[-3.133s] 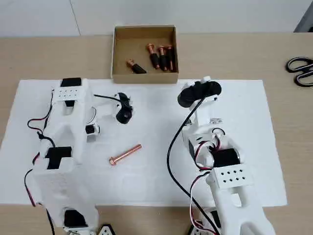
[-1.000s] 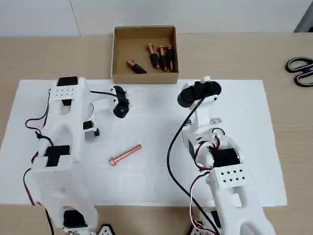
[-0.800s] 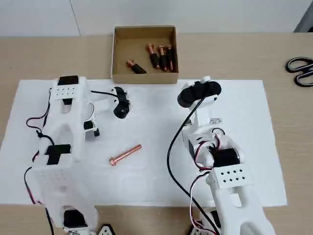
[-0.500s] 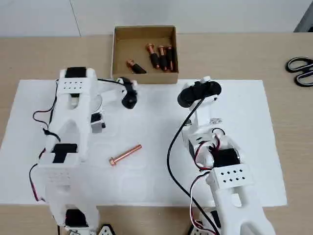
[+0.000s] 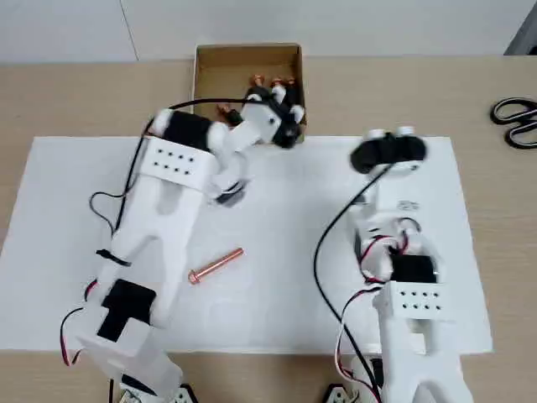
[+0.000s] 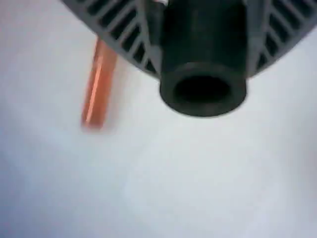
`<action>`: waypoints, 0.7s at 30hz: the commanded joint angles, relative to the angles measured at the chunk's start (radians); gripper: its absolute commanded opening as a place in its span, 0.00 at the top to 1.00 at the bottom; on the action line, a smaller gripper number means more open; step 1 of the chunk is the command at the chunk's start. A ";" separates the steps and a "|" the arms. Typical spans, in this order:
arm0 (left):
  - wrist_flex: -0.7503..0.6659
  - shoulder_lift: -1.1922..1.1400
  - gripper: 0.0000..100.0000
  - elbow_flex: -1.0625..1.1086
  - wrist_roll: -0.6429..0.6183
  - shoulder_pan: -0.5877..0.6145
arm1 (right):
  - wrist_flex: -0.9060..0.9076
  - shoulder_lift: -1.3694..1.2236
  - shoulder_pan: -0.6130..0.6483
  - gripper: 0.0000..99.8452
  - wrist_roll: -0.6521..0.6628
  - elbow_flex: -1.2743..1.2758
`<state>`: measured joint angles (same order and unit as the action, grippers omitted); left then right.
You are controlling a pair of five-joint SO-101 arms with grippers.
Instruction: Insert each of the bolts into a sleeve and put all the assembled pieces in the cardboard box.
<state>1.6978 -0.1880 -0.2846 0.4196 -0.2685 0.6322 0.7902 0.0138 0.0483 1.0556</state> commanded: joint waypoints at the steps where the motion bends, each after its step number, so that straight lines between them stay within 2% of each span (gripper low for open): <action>1: -0.115 0.063 0.99 -0.041 -0.183 -0.041 | -0.016 0.028 -0.041 0.92 -0.011 -0.012; 9: -0.381 0.051 0.99 -0.007 -0.537 -0.126 | -0.016 0.262 -0.042 0.92 -0.011 -0.006; 11: -0.414 0.017 0.99 0.022 -0.571 -0.153 | -0.015 0.346 -0.044 0.92 -0.008 0.005; 15: -0.381 -0.091 0.99 0.042 -0.580 -0.227 | 0.008 0.495 -0.056 0.92 -0.005 0.054; 18: -0.377 -0.157 0.99 0.042 -0.591 -0.262 | 0.054 0.570 -0.119 0.92 -0.005 0.084; 21: -0.399 -0.195 0.99 0.041 -0.692 -0.259 | 0.059 0.631 -0.211 0.92 -0.005 0.130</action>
<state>1.3203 -0.3813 -0.2386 -0.2002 -0.5232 0.6859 1.3656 -0.1274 0.0483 1.1738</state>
